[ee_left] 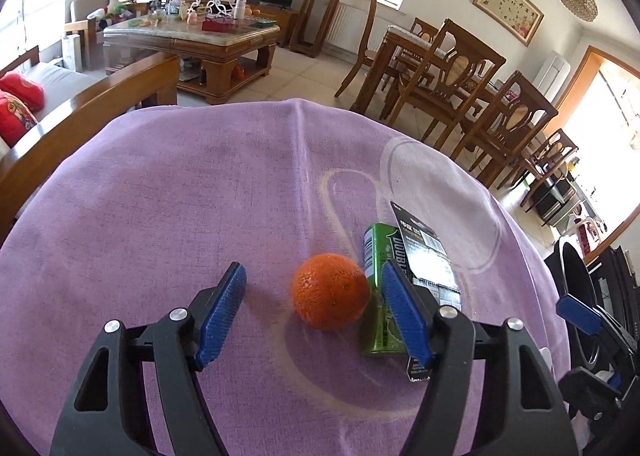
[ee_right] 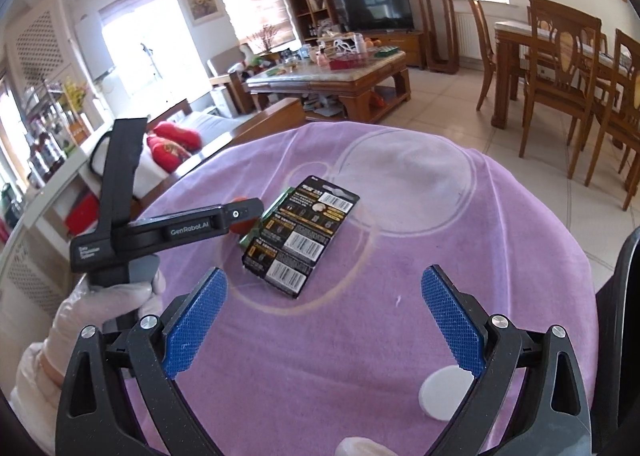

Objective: Collect trash
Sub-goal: 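Grasp the orange with the left tool while the right tool grasps the battery card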

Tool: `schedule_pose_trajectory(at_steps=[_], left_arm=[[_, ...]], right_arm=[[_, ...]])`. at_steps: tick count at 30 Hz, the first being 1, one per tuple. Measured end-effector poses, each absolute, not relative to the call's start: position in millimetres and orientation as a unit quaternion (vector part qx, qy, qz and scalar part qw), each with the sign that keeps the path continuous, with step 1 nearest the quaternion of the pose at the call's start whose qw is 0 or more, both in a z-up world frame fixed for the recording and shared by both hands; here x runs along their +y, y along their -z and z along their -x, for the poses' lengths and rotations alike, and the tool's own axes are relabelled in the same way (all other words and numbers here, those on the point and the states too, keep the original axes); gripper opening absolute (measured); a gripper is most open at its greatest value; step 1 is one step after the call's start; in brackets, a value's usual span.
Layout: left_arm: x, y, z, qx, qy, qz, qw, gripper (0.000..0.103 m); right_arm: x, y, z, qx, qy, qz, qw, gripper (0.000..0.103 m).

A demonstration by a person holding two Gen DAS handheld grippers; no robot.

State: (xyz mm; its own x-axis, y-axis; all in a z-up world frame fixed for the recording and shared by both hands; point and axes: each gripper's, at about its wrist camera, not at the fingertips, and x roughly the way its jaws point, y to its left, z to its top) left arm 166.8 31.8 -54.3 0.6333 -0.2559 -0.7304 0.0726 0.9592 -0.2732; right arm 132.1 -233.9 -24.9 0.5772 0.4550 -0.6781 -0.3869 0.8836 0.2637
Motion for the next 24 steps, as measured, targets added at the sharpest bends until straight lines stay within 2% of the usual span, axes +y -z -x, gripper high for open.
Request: schedule_pose_trajectory(at_steps=[1, 3, 4, 6, 9, 18, 20, 23, 24], left_arm=[[31, 54, -167, 0.417, 0.088, 0.103, 0.899, 0.062], [31, 54, -167, 0.417, 0.089, 0.092, 0.900, 0.059], [32, 54, -165, 0.418, 0.097, 0.095, 0.898, 0.049], [35, 53, -163, 0.419, 0.119, 0.120, 0.892, 0.036], [33, 49, -156, 0.407, 0.094, 0.081, 0.905, 0.035], [53, 32, -145, 0.364, 0.073, 0.109, 0.922, 0.035], [55, 31, -146, 0.363, 0.075, 0.117, 0.921, 0.035], [55, 31, -147, 0.363, 0.077, 0.120, 0.921, 0.035], [56, 31, -147, 0.362, 0.076, 0.121, 0.921, 0.035]], right_arm=[[-227, 29, -138, 0.403, -0.234, -0.043, 0.884, 0.096], [-218, 36, -153, 0.421, -0.233, -0.049, 0.875, 0.096], [-214, 40, -159, 0.428, -0.232, -0.047, 0.872, 0.096], [-204, 48, -172, 0.447, -0.230, -0.049, 0.863, 0.096], [-193, 61, -188, 0.470, -0.222, -0.054, 0.853, 0.096], [-165, 62, -205, 0.474, -0.212, -0.045, 0.854, 0.098], [-157, 62, -205, 0.467, -0.212, -0.028, 0.858, 0.093], [-153, 60, -204, 0.459, -0.229, -0.034, 0.858, 0.081], [-153, 59, -204, 0.455, -0.236, -0.037, 0.858, 0.073]])
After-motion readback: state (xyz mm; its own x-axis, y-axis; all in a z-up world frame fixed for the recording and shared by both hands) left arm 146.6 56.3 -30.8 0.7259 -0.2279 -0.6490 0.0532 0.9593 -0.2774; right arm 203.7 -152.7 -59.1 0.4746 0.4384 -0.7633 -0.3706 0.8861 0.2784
